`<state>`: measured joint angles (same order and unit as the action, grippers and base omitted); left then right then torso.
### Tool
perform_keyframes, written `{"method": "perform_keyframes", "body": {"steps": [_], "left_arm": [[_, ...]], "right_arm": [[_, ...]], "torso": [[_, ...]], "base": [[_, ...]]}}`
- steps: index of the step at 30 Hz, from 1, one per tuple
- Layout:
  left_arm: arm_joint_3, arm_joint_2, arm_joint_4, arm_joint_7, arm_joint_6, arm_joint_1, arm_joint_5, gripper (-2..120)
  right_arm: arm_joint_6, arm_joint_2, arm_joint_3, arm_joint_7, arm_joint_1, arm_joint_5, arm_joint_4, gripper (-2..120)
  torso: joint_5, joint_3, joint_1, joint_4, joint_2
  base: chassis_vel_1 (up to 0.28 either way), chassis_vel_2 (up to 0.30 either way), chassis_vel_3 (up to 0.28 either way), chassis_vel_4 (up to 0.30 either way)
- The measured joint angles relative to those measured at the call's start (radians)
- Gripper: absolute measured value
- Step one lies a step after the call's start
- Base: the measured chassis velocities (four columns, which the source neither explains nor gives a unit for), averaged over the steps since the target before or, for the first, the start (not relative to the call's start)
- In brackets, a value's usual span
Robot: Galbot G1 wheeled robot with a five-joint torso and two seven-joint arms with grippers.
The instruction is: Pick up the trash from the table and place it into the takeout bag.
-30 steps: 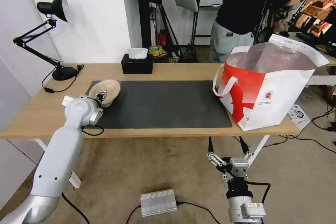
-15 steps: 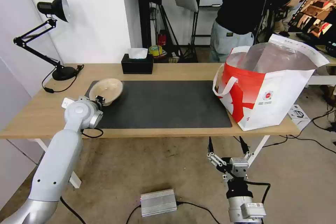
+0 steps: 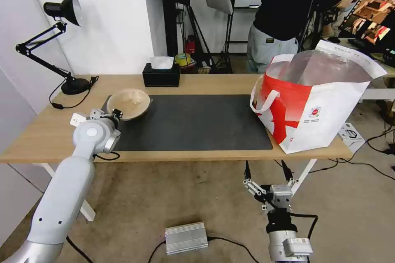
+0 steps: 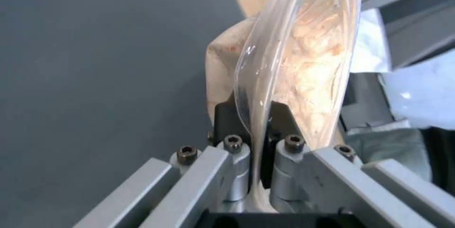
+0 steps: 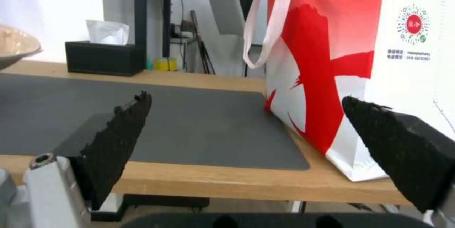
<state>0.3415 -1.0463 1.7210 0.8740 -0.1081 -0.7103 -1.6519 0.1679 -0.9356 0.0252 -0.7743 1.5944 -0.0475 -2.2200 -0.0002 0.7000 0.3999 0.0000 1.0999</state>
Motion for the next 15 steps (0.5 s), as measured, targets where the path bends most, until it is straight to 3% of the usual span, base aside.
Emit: {"method": "perform_keyframes", "body": {"steps": [15], "left_arm": [[-0.147, 0.101, 0.080, -0.079, 0.039, 0.098, -0.032, 0]], "right_arm": [[0.000, 0.000, 0.000, 0.000, 0.000, 0.000, 0.000, 100]], "torso": [[0.0001, 0.000, 0.000, 0.0000, 0.000]], "base": [[0.000, 0.000, 0.000, 0.000]]}}
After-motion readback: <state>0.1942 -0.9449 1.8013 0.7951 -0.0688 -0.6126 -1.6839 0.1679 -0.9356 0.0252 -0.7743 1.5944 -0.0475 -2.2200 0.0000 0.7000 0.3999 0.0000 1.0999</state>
